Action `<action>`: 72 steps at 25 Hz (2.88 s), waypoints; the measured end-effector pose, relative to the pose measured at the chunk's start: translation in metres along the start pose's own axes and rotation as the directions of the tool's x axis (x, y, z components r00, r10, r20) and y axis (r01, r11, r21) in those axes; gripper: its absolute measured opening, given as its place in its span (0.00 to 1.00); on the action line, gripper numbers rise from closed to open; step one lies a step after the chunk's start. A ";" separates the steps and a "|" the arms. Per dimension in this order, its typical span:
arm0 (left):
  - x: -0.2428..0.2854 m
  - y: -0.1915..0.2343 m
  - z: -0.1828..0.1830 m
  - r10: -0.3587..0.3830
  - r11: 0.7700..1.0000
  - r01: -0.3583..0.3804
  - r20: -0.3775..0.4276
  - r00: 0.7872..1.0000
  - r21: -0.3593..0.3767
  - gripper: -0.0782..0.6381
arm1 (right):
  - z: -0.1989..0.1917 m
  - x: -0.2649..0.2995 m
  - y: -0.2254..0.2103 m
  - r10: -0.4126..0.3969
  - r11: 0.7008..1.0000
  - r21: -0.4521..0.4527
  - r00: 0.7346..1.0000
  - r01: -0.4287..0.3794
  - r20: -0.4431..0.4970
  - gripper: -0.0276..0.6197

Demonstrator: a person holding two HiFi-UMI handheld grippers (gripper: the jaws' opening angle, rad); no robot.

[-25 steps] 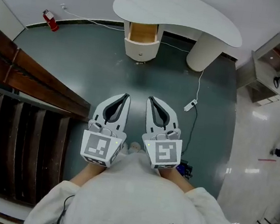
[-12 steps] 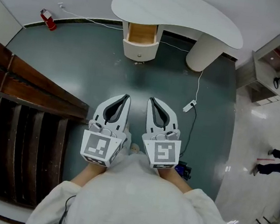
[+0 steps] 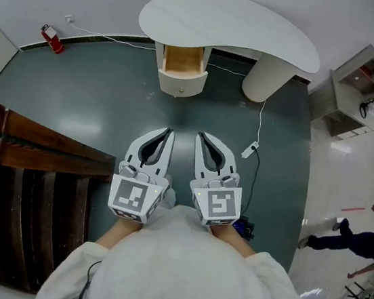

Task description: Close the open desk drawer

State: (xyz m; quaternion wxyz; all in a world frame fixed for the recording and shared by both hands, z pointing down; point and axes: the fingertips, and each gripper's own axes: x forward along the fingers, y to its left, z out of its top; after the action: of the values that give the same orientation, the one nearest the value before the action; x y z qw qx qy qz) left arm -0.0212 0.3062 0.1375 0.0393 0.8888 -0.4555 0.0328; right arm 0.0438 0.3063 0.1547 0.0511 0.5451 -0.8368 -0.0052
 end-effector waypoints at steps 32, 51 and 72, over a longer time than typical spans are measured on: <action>0.149 0.111 -0.006 -0.034 0.999 0.033 -0.029 0.999 -0.033 0.12 | -0.012 0.164 -0.079 -0.055 0.999 -0.002 0.998 0.055 -0.025 0.07; 0.241 0.171 -0.032 0.096 0.994 -0.101 -0.097 0.991 -0.044 0.12 | -0.047 0.267 -0.141 0.066 0.998 0.004 0.993 -0.066 -0.098 0.07; 0.283 0.218 -0.105 -0.002 0.998 -0.012 -0.203 0.979 -0.069 0.12 | -0.111 0.323 -0.139 0.016 1.000 0.022 0.978 -0.012 -0.207 0.07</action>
State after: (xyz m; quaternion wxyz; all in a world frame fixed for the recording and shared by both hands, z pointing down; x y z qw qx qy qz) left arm -0.0356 -0.0382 0.2776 0.1167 0.8777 -0.4522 0.1074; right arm 0.0518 -0.0398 0.2822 0.1323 0.5374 -0.8307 0.0603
